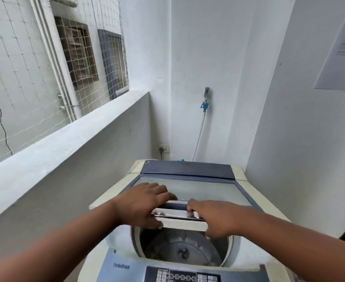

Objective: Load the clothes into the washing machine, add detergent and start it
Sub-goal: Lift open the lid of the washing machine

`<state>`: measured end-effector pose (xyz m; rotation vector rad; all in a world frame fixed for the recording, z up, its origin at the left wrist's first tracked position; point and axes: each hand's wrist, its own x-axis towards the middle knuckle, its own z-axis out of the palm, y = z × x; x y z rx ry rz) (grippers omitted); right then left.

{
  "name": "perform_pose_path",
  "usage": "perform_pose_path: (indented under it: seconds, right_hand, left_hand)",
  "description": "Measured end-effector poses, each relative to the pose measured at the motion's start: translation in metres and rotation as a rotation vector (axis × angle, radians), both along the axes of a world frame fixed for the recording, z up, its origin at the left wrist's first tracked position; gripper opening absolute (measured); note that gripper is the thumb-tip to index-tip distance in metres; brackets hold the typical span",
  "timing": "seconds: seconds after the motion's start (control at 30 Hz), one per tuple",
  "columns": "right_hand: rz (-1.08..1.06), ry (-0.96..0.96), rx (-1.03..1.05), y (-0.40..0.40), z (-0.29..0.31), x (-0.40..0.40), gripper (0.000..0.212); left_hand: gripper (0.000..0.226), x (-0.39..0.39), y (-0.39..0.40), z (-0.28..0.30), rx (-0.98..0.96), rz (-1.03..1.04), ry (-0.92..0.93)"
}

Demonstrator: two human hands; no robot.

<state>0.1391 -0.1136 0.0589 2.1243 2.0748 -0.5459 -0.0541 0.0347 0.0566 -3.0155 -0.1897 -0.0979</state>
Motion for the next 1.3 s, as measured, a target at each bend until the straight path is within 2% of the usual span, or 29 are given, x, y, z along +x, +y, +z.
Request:
perform_pose_path:
  seconds: [0.2,0.37,0.5,0.6,0.7,0.87,1.1,1.3]
  right_hand:
    - [0.022,-0.026,0.091,0.015,0.043,0.012,0.06]
    - [-0.091,-0.046,0.279,0.031,0.088,0.041,0.063]
    - [-0.219,-0.075,0.549,0.042,0.102,0.077,0.062]
    - [-0.362,-0.292,0.799,0.053,0.091,0.11,0.076]
    - [-0.436,-0.412,1.012,0.065,0.07,0.137,0.074]
    - [-0.388,-0.418,1.167,0.09,0.05,0.187,0.071]
    - [-0.373,-0.364,1.089,0.143,0.054,0.234,0.067]
    - [-0.379,-0.393,1.108,0.163,0.05,0.248,0.062]
  left_hand:
    - [0.074,0.005,0.039,0.031,0.038,-0.066,-0.137]
    - [0.09,0.019,0.077,0.065,-0.054,0.085,-0.257]
    - [0.086,0.034,0.096,0.077,-0.032,0.221,-0.411]
    - [0.08,0.048,0.112,0.072,0.028,0.316,-0.596]
    - [0.072,0.056,0.134,0.058,0.117,0.411,-0.691]
    - [0.07,0.075,0.172,0.052,0.223,0.426,-0.659]
    - [0.081,0.114,0.208,0.057,0.105,0.612,-0.54]
    - [0.081,0.125,0.228,0.063,0.117,0.619,-0.466]
